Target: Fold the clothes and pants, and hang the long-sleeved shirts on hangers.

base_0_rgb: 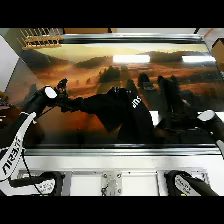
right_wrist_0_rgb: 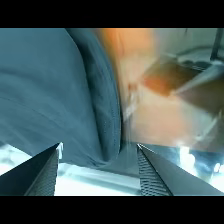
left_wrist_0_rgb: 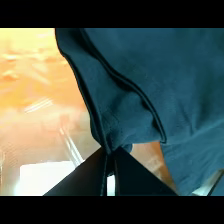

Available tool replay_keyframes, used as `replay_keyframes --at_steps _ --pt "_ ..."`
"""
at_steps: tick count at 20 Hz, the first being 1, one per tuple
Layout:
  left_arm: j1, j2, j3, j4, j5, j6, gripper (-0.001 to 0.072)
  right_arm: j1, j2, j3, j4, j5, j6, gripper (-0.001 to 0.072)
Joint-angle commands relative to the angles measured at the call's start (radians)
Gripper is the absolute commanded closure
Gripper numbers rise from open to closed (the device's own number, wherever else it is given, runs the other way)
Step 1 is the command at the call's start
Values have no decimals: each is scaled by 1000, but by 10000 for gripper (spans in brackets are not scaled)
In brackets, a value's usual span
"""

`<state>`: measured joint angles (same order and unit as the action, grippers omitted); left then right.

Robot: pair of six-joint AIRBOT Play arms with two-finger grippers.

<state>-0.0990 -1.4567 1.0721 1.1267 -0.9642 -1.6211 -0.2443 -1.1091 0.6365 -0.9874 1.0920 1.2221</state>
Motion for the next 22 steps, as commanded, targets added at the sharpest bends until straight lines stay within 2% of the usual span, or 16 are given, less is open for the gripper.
replay_keyframes --at_steps 1,5,6,7,8,12,16,19,22 --pt "1 -23 2 7 -5 1 702 101 -106 -34 63 -101 -28 195" --pt "2 -23 3 8 0 2 702 179 -138 -33 91 -188 -28 199" --pt "2 -23 3 8 3 2 702 179 -137 -32 91 -199 -27 293" --pt "2 -23 3 10 7 2 702 174 -136 -31 87 -202 -27 572" --pt "2 -23 4 32 18 1 702 164 -135 -18 71 -198 -26 696" --pt "66 81 5 223 81 -29 703 62 -47 169 -58 -82 -26 698" --pt "177 278 122 269 86 -27 703 -22 137 489 -183 13 -26 699" --pt "185 435 249 268 98 -26 702 -21 278 649 -176 -8 -25 699" --pt "154 581 341 269 103 -26 702 -22 421 694 -176 -68 17 699"
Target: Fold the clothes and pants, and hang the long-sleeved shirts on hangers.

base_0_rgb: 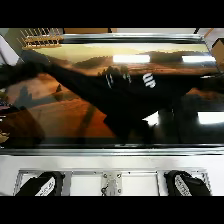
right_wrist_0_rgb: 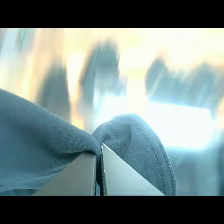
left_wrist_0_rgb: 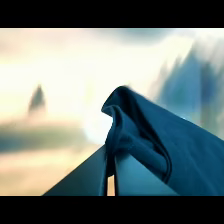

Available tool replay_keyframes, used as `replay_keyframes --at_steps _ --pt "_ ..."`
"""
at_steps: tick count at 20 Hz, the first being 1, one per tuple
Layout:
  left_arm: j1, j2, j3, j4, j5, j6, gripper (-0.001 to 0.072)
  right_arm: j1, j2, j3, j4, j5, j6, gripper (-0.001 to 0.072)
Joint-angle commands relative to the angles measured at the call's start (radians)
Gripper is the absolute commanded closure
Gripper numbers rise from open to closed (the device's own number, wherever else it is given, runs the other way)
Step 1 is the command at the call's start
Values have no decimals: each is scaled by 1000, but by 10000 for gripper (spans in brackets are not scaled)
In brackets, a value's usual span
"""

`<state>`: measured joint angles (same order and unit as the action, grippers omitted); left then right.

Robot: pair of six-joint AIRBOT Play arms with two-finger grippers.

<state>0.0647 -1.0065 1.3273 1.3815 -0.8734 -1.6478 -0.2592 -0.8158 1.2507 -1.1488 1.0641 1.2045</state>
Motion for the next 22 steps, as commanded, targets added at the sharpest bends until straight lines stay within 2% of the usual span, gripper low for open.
replay_keyframes --at_steps 1,6,8,12,15,18,20,22 --pt "-24 174 98 14 11 1 702 -7 167 79 -14 -42 43 699" --pt "-107 356 98 14 -3 -2 702 -7 302 79 -20 42 68 699" --pt "-125 398 98 15 -28 -12 702 -7 326 80 -24 44 109 699" --pt "-126 393 18 16 -212 -91 702 -6 278 80 -25 53 243 700" --pt "-126 272 -115 14 -286 -111 702 -6 131 80 13 158 289 699" --pt "-126 54 -191 12 -180 -111 702 26 -85 79 3 264 287 700" --pt "-128 -137 -147 -1 -96 -111 702 68 -240 79 -49 221 285 699" --pt "-127 -335 -28 -48 -70 -104 695 81 -380 81 -53 83 285 673"
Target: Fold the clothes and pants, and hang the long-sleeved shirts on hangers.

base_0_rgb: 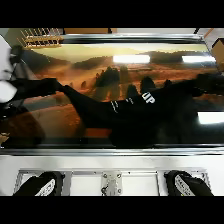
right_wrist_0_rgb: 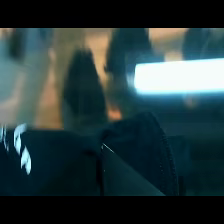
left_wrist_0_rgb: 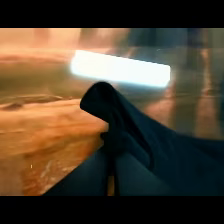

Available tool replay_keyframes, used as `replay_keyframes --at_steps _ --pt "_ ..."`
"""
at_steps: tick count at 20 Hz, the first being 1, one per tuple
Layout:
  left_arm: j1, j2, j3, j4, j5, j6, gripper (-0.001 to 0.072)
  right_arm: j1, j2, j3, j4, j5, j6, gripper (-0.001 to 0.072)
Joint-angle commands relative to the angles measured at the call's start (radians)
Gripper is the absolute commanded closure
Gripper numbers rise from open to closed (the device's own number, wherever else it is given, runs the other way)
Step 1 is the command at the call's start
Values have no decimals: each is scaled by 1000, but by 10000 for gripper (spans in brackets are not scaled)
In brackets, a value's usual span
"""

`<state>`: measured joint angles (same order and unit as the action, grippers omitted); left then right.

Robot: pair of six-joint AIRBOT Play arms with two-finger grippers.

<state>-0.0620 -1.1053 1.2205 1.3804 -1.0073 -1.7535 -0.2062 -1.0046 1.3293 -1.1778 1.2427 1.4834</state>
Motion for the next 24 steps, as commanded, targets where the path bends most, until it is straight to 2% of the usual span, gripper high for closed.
replay_keyframes --at_steps 1,2,3,6,9,11,15,20,24 --pt "3 -328 159 -58 50 1 414 26 -241 5 0 -154 6 510" --pt "9 -401 239 -72 21 2 27 22 -277 14 12 -193 6 241" --pt "22 -447 302 -84 -11 -6 5 16 -300 28 18 -205 6 61" --pt "56 -470 356 -107 -102 37 25 -19 -275 43 19 -185 -17 55" --pt "71 -402 154 -102 -138 89 25 -21 -190 24 12 -71 -93 56" --pt "62 -369 -26 -133 -110 100 25 -11 -135 -14 16 -33 -92 55" --pt "37 -370 -256 -360 16 217 26 23 -68 -76 46 -34 -92 56" --pt "-79 -450 -259 -387 61 235 26 59 -66 -79 72 -39 -92 55" --pt "-148 -536 -154 -386 31 224 27 58 -66 -79 75 -38 -93 55"
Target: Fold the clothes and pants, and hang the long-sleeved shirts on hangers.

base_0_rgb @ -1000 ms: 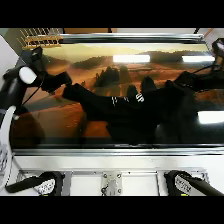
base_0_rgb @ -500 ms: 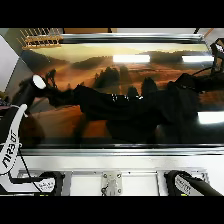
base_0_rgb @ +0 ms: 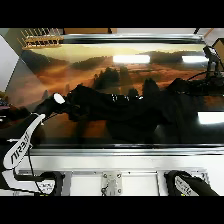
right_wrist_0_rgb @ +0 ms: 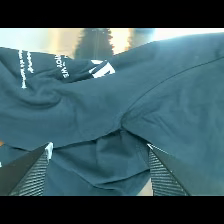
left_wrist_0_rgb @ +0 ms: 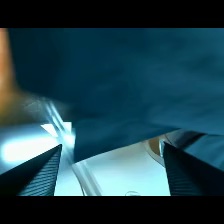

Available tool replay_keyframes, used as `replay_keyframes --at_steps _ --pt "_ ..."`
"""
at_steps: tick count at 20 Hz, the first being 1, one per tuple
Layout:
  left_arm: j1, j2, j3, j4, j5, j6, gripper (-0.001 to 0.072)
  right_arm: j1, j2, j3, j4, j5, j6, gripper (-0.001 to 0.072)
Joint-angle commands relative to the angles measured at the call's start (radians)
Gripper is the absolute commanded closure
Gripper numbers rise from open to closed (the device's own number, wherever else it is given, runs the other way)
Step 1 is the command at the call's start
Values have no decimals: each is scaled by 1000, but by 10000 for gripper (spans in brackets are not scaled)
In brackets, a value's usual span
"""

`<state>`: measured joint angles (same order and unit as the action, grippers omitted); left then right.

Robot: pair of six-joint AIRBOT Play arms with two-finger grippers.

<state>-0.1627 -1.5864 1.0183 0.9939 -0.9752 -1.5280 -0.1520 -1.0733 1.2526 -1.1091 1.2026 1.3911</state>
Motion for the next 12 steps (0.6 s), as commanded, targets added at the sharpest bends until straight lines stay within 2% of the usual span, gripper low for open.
replay_keyframes --at_steps 1,2,3,4,8,10,12 --pt "-58 -68 71 6 0 -15 149 4 2 -2 6 2 0 55" --pt "-64 -77 87 8 2 -21 412 2 2 -2 3 2 -4 55" --pt "-64 -78 97 8 2 -29 637 -2 2 -2 -5 3 -7 55" --pt "-62 -71 108 9 -5 -29 702 -16 2 -3 -19 3 -8 55" --pt "16 31 152 9 -82 20 702 -171 -2 -95 -123 -2 19 54" --pt "55 102 153 9 -113 40 702 -293 -31 -188 -157 -59 65 55" --pt "77 159 153 8 -125 40 702 -402 -109 -238 -140 -125 64 55"
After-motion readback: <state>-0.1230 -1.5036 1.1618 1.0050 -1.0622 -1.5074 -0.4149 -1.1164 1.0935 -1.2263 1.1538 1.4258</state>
